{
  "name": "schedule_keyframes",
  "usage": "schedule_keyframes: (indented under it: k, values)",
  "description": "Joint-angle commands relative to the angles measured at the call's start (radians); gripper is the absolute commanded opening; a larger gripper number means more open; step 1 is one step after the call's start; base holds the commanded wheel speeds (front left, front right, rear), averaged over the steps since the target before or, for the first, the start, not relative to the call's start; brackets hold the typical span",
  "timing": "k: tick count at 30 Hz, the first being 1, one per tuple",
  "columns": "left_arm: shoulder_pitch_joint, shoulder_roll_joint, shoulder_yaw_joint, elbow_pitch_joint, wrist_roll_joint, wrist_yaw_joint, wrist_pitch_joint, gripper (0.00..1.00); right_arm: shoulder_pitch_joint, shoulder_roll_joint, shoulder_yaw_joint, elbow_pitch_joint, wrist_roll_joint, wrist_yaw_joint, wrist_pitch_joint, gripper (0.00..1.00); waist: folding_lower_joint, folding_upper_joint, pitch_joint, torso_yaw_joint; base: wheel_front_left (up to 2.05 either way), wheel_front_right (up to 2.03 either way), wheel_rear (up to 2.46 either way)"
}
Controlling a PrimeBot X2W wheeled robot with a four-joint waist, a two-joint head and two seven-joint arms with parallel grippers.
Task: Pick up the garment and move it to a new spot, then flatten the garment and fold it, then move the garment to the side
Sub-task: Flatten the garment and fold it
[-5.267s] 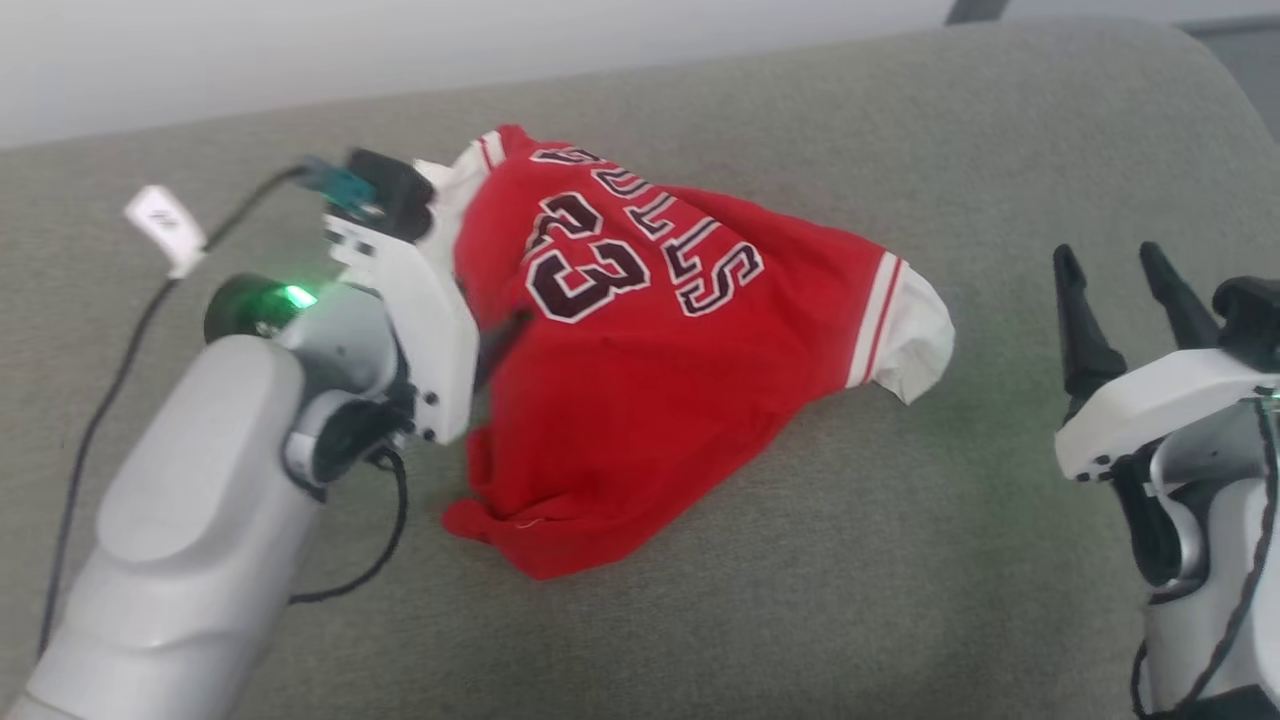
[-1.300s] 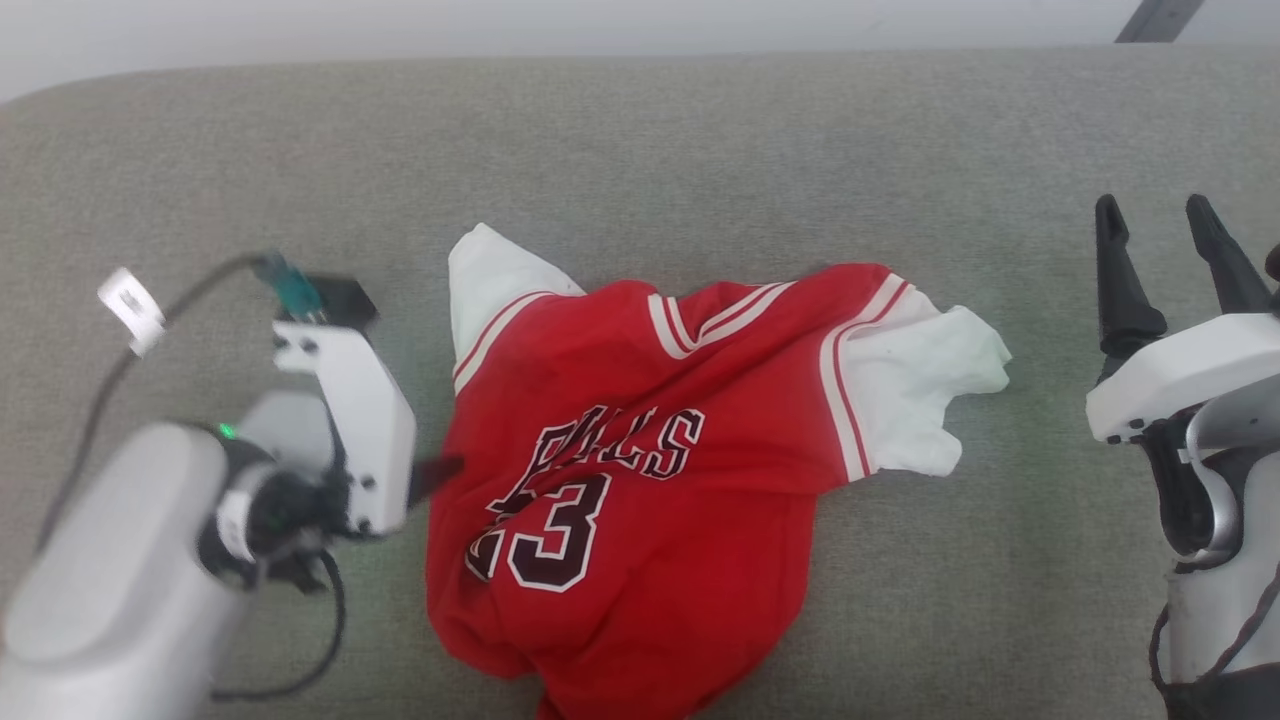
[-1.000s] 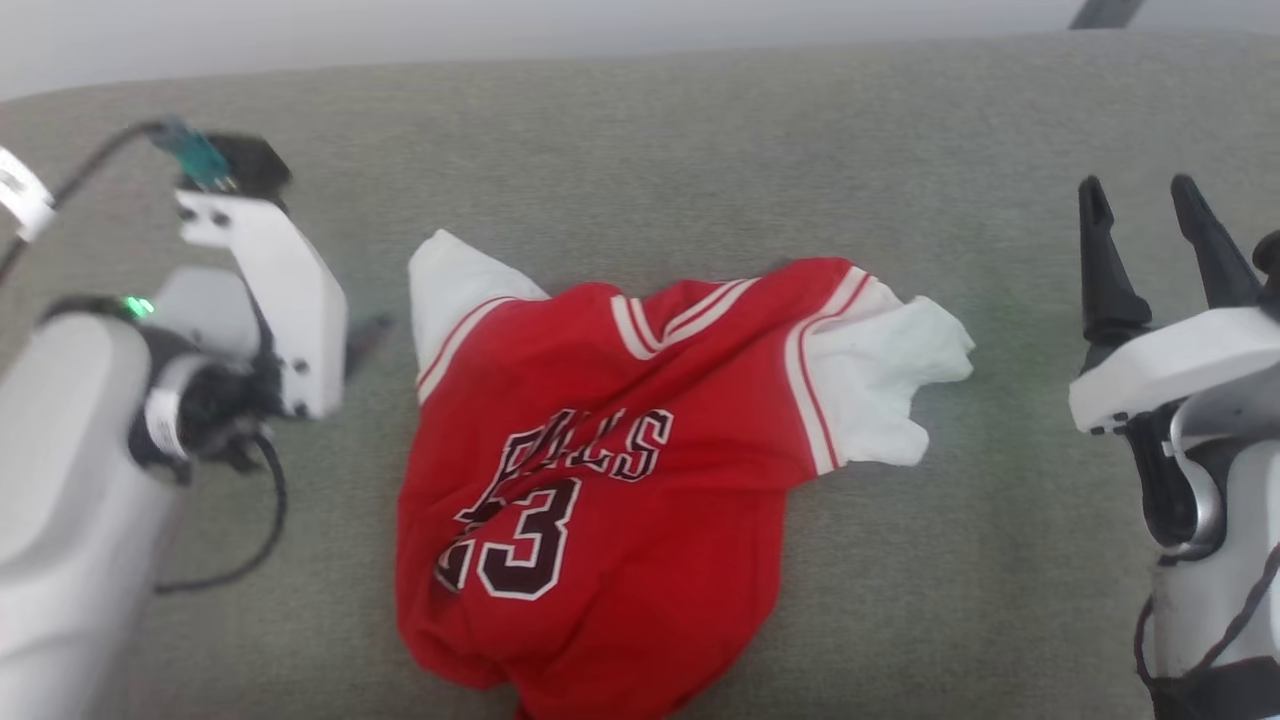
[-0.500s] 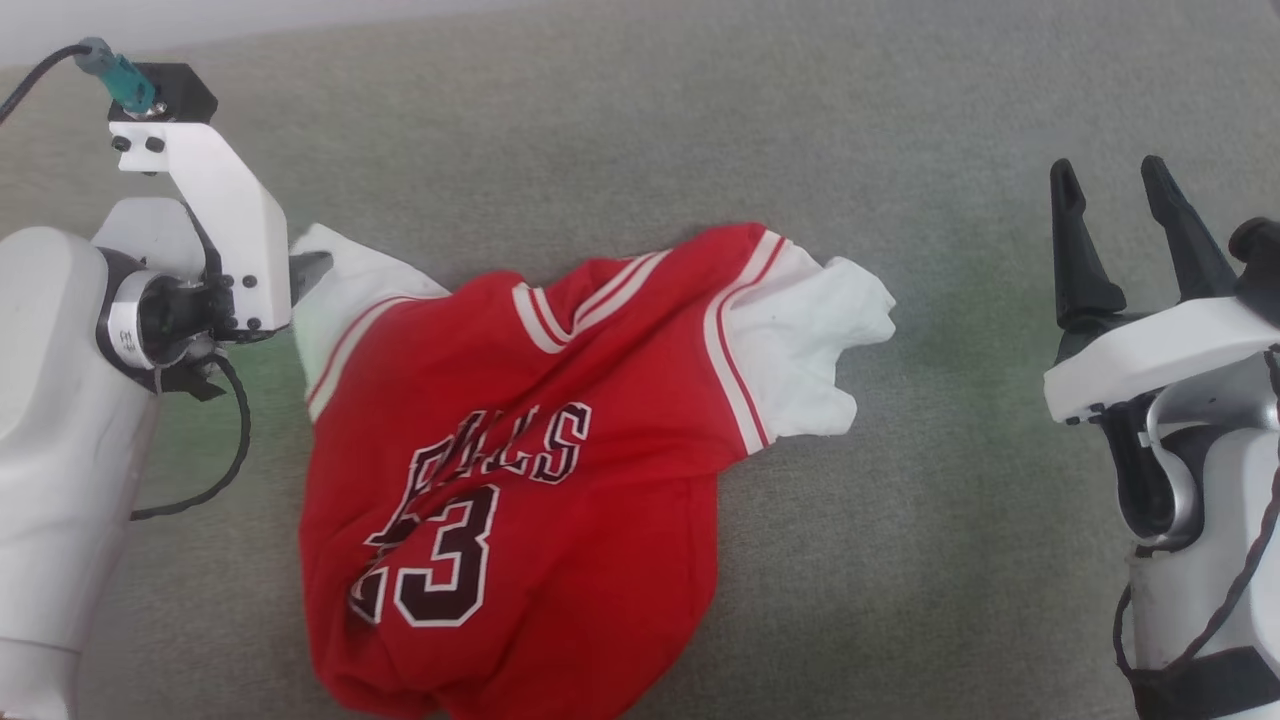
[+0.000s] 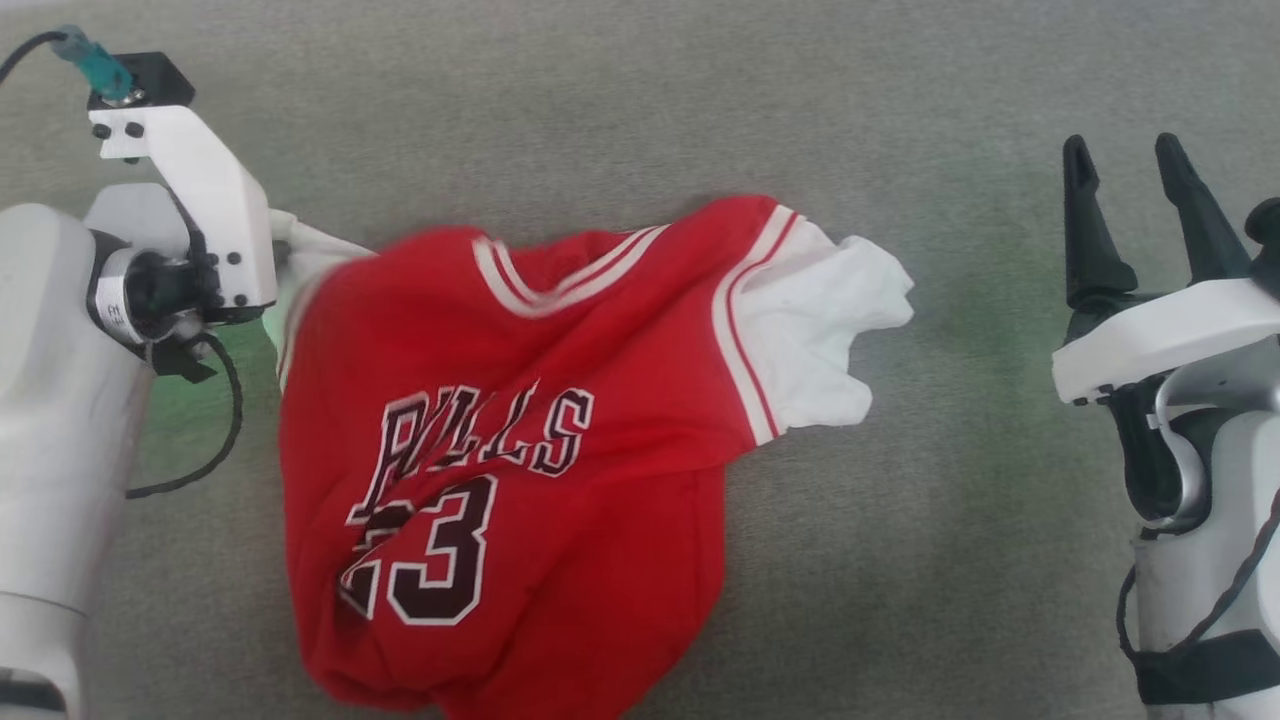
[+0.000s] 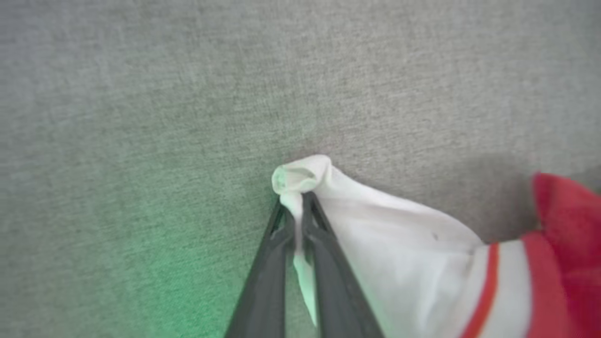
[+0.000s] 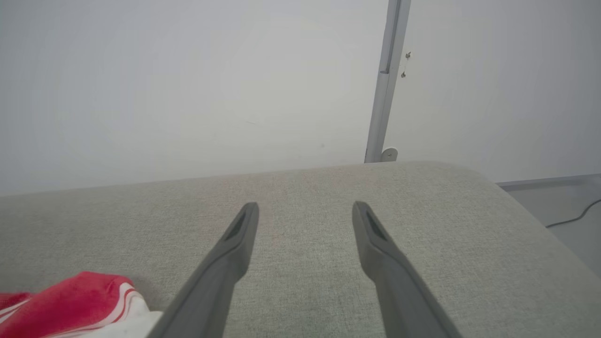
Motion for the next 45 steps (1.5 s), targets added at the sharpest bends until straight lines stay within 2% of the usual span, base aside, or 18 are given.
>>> schedule_keyframes:
  k: [1, 6, 10, 14, 20, 25, 31, 32, 33, 34, 35, 41, 45]
  values:
    - [0.045, -0.015, -0.023, 0.044, 0.009, -0.009, -0.007, 0.00, -0.010, -0.002, -0.006, 0.003, -0.006, -0.001, -0.007, 1.00, 0.0000, -0.0001, -0.006, 0.015, 0.00, 0.00, 0.00]
    - [0.017, 0.020, -0.001, 0.038, 0.017, -0.028, -0.094, 0.00, 0.013, -0.016, -0.035, 0.001, -0.017, -0.001, 0.002, 1.00, 0.0000, -0.0001, -0.038, 0.070, 0.00, 0.00, 0.00]
    - [0.013, 0.036, 0.015, -0.025, 0.024, -0.046, -0.177, 0.00, 0.032, -0.022, -0.061, -0.013, -0.025, -0.001, 0.014, 1.00, 0.0000, -0.0001, -0.069, 0.115, 0.00, 0.00, 0.00]
    - [0.048, 0.084, 0.037, -0.108, 0.035, -0.036, -0.243, 0.00, 0.051, -0.020, -0.077, -0.028, -0.032, -0.001, 0.026, 1.00, 0.0000, -0.0001, -0.097, 0.152, 0.00, 0.00, 0.00]
    - [0.180, 0.135, 0.065, -0.221, 0.012, 0.017, -0.230, 0.00, 0.072, -0.011, -0.077, -0.049, -0.030, -0.001, 0.045, 1.00, 0.0000, -0.0001, -0.112, 0.177, 0.00, 0.00, 0.00]
    - [0.312, 0.141, 0.087, -0.241, -0.031, 0.056, -0.217, 0.00, 0.080, -0.005, -0.069, -0.053, -0.023, -0.001, 0.053, 1.00, 0.0000, -0.0001, -0.108, 0.177, 0.00, 0.00, 0.00]
    - [0.374, 0.131, 0.097, -0.227, -0.064, 0.060, -0.214, 0.00, 0.082, -0.004, -0.063, -0.047, -0.021, -0.001, 0.057, 1.00, 0.0000, -0.0001, -0.113, 0.174, 0.00, 0.00, 0.00]
    - [0.373, 0.132, 0.098, -0.224, -0.066, 0.057, -0.215, 0.13, 0.083, -0.006, -0.062, -0.045, -0.021, -0.001, 0.059, 1.00, 0.0000, -0.0001, -0.115, 0.175, 0.00, 0.00, 0.00]
    - [0.366, 0.137, 0.098, -0.223, -0.061, 0.056, -0.218, 0.48, 0.084, -0.007, -0.062, -0.044, -0.020, -0.001, 0.060, 1.00, 0.0000, -0.0001, -0.117, 0.176, 0.00, 0.00, 0.00]
    - [0.357, 0.143, 0.099, -0.225, -0.059, 0.055, -0.217, 0.96, 0.086, -0.007, -0.061, -0.043, -0.020, -0.001, 0.060, 1.00, 0.0000, -0.0001, -0.120, 0.178, 0.00, 0.00, 0.00]
    - [0.347, 0.148, 0.100, -0.228, -0.058, 0.054, -0.214, 1.00, 0.088, -0.009, -0.060, -0.043, -0.020, -0.001, 0.063, 1.00, 0.0000, -0.0001, -0.123, 0.178, 0.00, 0.00, 0.00]
    - [0.290, 0.170, 0.081, -0.246, -0.042, 0.028, -0.187, 1.00, 0.090, -0.015, -0.060, -0.051, -0.016, -0.001, 0.071, 1.00, 0.0000, -0.0001, -0.126, 0.182, 0.00, 0.00, 0.00]
    - [0.236, 0.177, 0.067, -0.231, -0.042, 0.032, -0.134, 1.00, 0.089, -0.016, -0.055, -0.058, -0.014, -0.001, 0.076, 1.00, 0.0000, -0.0001, -0.122, 0.179, 0.00, 0.00, 0.00]
